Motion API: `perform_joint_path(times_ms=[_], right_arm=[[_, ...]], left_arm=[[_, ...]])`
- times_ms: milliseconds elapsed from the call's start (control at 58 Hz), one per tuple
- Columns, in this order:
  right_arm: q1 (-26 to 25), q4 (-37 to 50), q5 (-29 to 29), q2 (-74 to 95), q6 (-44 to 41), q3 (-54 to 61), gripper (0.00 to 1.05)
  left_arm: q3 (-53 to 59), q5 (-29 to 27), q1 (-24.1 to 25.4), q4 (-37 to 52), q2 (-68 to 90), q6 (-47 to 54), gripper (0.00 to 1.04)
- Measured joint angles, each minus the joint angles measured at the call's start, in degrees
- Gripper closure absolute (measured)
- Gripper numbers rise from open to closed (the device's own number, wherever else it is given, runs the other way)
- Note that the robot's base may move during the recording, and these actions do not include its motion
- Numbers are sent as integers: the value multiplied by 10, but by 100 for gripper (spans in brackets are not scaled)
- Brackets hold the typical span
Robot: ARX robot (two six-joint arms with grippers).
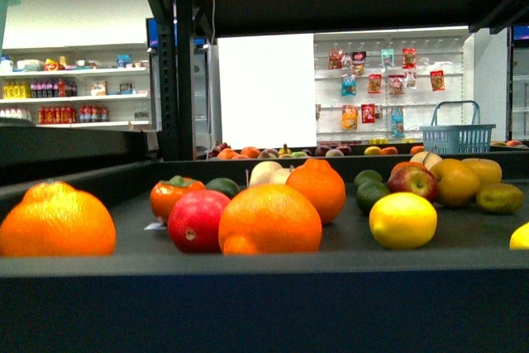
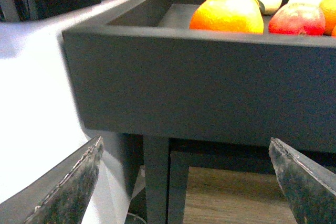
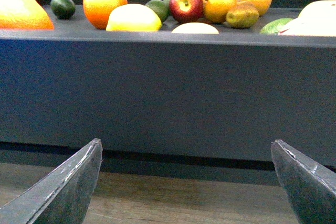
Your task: Pick lemon from shelf
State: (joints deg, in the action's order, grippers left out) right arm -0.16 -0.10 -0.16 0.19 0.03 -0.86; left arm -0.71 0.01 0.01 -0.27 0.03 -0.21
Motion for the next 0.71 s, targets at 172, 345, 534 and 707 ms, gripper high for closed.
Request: perform_joint_path(times_ms=[172, 345, 534, 707], right_arm=[[0, 0, 0, 0, 0, 0, 7], [0, 0, 0, 0, 0, 0, 7], [0, 0, 0, 0, 0, 0, 7], [0, 0, 0, 0, 0, 0, 7]], left_arm=[[0, 0, 0, 0, 0, 0, 8], [0, 0, 0, 0, 0, 0, 8], [0, 0, 0, 0, 0, 0, 8], [0, 0, 0, 0, 0, 0, 8]])
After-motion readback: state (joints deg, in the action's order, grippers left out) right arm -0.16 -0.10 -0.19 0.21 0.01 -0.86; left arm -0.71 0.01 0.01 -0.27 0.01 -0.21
